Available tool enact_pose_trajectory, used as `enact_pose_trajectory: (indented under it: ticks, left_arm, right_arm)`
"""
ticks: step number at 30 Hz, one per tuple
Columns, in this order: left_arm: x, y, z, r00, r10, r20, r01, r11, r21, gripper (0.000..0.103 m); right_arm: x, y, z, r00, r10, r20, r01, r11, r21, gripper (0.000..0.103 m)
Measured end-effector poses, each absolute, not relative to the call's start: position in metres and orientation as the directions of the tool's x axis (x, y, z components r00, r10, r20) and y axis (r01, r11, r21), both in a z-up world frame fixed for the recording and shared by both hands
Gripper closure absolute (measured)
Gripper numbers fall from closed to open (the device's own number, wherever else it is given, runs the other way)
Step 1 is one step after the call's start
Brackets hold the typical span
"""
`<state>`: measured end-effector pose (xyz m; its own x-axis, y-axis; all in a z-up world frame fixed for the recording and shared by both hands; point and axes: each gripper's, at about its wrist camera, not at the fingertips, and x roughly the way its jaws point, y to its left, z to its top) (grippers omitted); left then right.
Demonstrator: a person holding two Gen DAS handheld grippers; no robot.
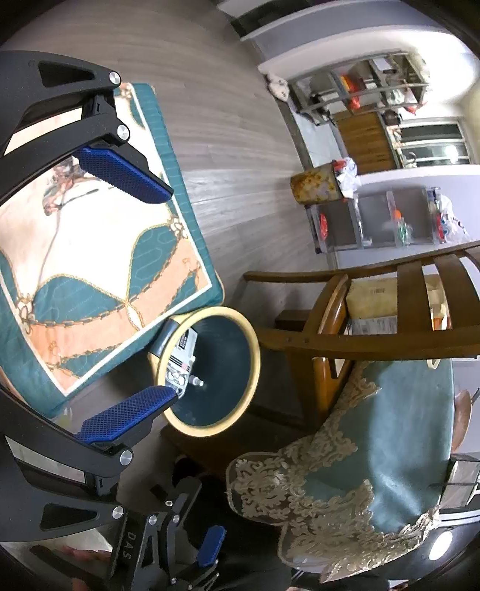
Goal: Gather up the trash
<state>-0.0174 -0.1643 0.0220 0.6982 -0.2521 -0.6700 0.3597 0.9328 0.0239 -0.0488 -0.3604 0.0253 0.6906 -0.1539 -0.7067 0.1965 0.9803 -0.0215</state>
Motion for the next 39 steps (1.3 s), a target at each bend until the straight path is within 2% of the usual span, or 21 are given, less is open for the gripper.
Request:
enact_pose_trajectory:
  ticks: [39]
  left_arm:
    - [-0.0211,-0.17,0.0232,0.703,-0.249,-0.667,0.371,0.928,0.044,0.005]
  right_arm:
    - [-0.0491,-0.3603,0.0256,0.692,-0.154,-0.706,0.192,0.981,-0.025,0.006]
